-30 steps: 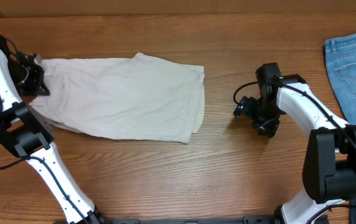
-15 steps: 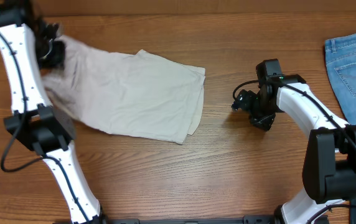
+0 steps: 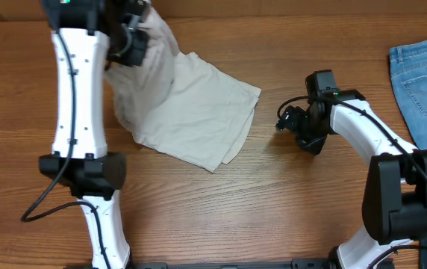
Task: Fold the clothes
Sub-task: 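Lift the left end and fold it rightward over the shorts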
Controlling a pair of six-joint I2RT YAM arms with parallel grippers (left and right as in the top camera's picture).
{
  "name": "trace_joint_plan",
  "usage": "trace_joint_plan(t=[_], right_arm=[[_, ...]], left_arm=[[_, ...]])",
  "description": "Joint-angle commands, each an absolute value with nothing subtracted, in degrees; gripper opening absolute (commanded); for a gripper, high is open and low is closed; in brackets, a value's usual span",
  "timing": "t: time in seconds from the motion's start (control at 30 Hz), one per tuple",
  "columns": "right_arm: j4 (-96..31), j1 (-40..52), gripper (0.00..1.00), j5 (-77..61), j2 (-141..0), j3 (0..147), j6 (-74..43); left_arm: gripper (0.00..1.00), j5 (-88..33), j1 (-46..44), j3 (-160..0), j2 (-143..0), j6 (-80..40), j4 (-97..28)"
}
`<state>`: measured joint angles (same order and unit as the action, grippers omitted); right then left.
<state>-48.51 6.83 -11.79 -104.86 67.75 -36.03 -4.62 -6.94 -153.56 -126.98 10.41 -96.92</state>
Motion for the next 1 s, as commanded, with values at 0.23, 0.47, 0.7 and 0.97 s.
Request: trace_joint_plan(t=[0.23,0.47,0.7,0.97], right_arm=[[-41.3,7.2,0.86,-15.9,-106.9,63.8,-39.2],[-40.3,7.2,0.86,-16.4,-106.9,63.8,-39.3],[-40.2,7.2,0.86,-16.4,-106.9,63.8,-39.3],[-40.4,7.2,0.86,-17.4,-106.9,63.8,-39.3]], left_arm=[[0.04,-5.4,-16.2,-149.0,-126.0,8.8,-96.8],[0.04,-5.6,-19.0,-139.2,-126.2,8.8,-95.7],[0.04,-6.3,-21.6,-131.3,-126.2,8.7,-91.2],[0.08,-10.4,-24.4,-126.1,-126.2,8.7,-84.4]])
